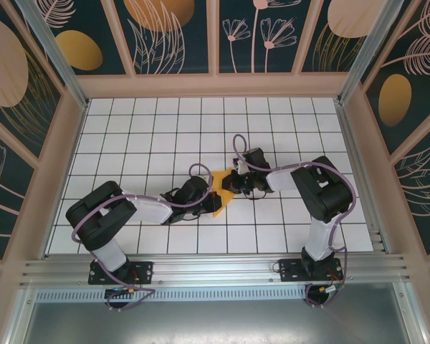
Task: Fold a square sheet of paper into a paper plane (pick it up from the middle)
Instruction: Fourth fold the wing at the center of the table.
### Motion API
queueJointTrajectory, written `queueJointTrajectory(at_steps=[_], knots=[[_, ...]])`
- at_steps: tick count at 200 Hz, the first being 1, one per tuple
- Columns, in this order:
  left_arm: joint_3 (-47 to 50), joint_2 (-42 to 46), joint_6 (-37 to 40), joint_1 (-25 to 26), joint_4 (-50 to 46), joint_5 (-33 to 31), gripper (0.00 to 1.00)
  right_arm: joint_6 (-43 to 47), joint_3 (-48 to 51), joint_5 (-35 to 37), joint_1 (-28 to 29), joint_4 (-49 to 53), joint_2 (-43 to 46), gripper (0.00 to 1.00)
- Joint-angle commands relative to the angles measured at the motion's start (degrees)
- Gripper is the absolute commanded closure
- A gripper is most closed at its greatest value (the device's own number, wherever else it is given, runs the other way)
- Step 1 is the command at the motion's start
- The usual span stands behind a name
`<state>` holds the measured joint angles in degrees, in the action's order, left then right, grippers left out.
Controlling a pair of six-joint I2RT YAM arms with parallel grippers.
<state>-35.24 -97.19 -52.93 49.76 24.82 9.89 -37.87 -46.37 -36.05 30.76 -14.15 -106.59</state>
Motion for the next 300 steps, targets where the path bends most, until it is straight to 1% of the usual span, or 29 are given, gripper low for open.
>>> queueJointTrajectory(at_steps=[1, 51, 86, 113, 160, 188, 235, 300], knots=[[1.4, -2.4, -1.9, 0.0, -1.1, 0.3, 1.0, 1.5, 0.6, 4.4, 0.3, 2.9, -2.7, 0.94], [6.7, -5.4, -5.5, 0.0, 8.1, 3.7, 1.0, 1.8, 0.7, 5.0, 0.3, 3.3, -2.7, 0.95], [9.3, -1.5, -7.5, 0.0, 10.9, 5.1, 1.0, 2.1, 0.5, 5.1, 0.3, 3.9, -2.4, 0.95], [8.8, 1.6, -7.4, 0.0, 10.1, 6.8, 0.99, 2.3, 0.3, 5.3, 0.3, 4.3, -2.3, 0.95], [8.3, -0.6, -7.1, 0.1, 9.1, 10.4, 0.97, 2.5, 0.0, 5.4, 0.3, 4.6, -2.6, 0.95], [9.2, -0.4, -7.0, 0.3, 8.3, 9.8, 0.97, 2.5, -0.2, 5.5, 0.3, 4.8, -2.8, 0.95], [10.3, -0.7, -6.9, 0.7, 9.6, 12.1, 0.97, 2.6, 0.0, 5.7, 0.2, 4.8, -2.9, 0.95], [12.6, -0.7, -7.8, 1.5, 10.4, 12.8, 0.96, 2.6, -0.3, 5.6, 0.2, 4.5, -3.5, 0.94]])
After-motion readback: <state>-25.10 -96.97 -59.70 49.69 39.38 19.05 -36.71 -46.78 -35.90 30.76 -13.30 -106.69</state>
